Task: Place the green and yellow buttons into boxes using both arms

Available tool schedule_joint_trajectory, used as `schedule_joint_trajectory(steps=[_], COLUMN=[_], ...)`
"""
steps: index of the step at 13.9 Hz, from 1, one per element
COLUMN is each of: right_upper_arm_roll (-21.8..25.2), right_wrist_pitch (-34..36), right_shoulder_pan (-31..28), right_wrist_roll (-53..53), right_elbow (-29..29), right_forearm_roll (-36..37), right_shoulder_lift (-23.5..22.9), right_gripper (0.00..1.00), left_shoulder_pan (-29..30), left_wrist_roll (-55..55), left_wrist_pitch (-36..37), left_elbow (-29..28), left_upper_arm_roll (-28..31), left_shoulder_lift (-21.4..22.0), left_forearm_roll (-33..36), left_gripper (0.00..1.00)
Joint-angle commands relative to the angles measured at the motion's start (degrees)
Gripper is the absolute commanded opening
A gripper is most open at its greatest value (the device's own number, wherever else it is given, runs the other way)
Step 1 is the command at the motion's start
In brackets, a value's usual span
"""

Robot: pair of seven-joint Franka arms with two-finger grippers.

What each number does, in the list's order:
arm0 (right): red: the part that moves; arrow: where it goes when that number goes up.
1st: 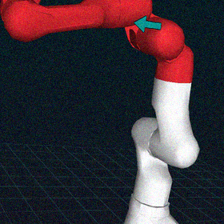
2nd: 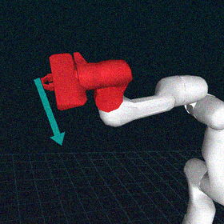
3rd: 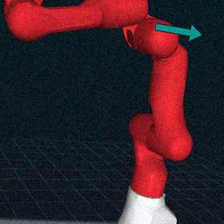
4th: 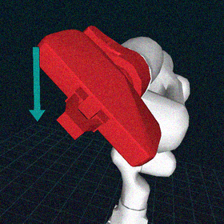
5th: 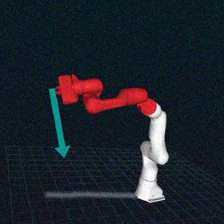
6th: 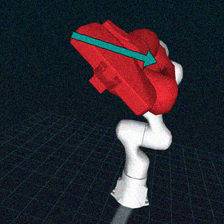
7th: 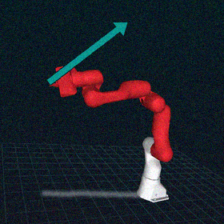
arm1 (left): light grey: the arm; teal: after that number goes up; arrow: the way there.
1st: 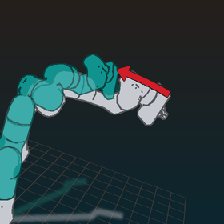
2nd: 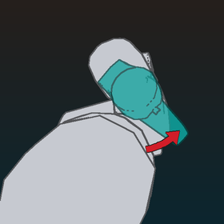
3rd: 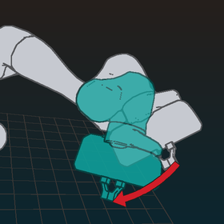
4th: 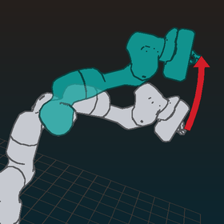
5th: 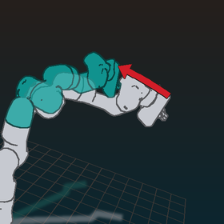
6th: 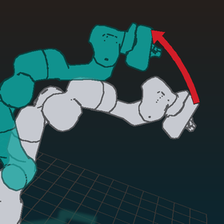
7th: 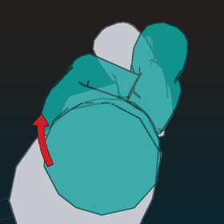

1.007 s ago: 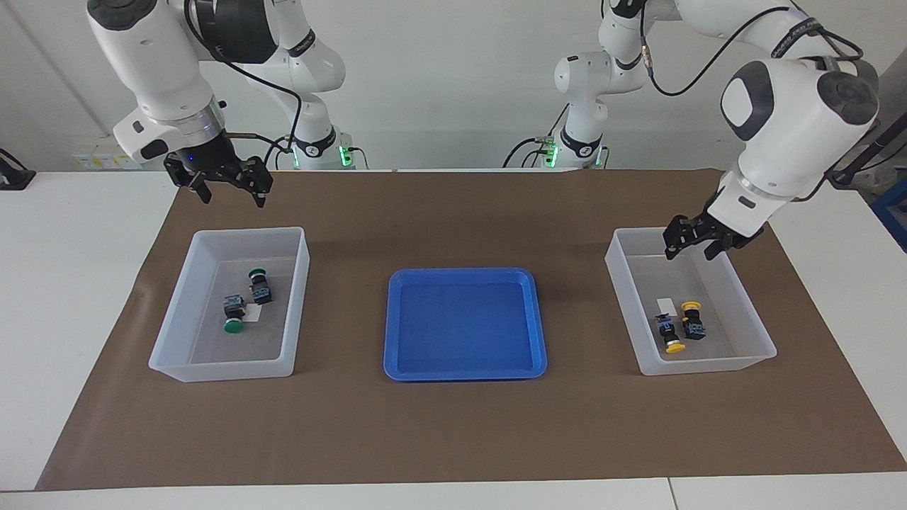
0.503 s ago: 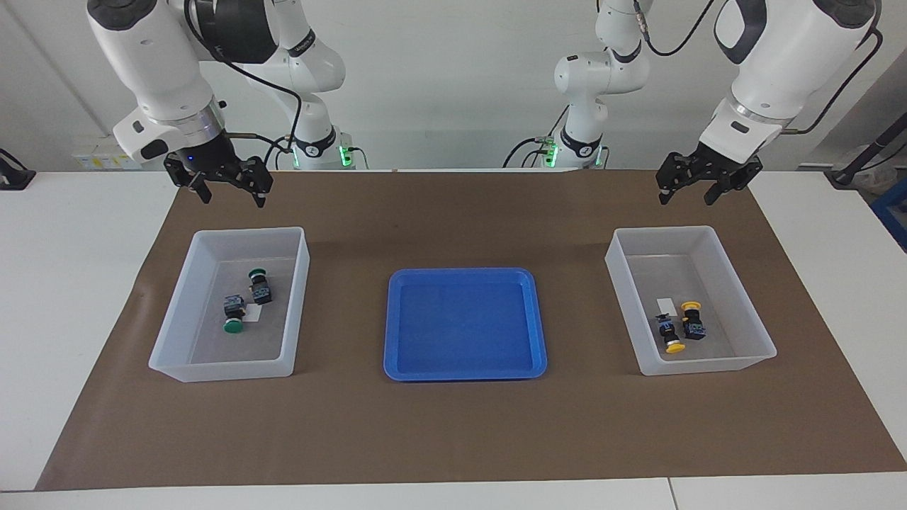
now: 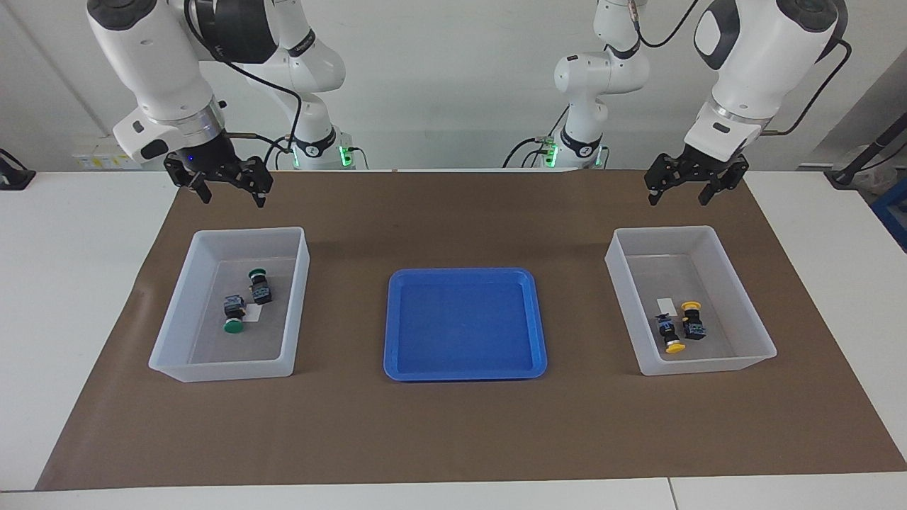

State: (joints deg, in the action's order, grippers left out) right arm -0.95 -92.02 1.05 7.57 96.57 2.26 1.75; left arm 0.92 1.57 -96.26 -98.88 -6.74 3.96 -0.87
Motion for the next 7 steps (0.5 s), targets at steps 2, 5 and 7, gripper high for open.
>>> schedule_joint_trajectory(steps=[2,5,7], right_upper_arm_roll=[-0.3,-0.3,-0.3], right_wrist_pitch=[-0.5,-0.5,-0.5], right_shoulder_pan=[-0.7,-0.7,-0.7], right_wrist_roll=[0.2,0.2,0.2], right_elbow=[1.5,1.5,1.5], right_forearm_roll=[-1.7,-1.7,-1.7], right_shoulder_lift=[1.4,1.4,1.4], right_gripper=[1.0,1.0,1.0], left_shoulder_pan=[-0.5,-0.6,-0.5], left_wrist_roll=[1.0,1.1,1.0], left_wrist_pitch=[-1.0,-1.0,-1.0], left_elbow=[-0.3,0.1,0.1], left_upper_arm_roll=[0.4,0.4,0.4], left_shoulder_lift=[0.9,0.8,0.8], left_forearm_roll=[0.0,0.0,0.0], left_gripper=[1.0,1.0,1.0])
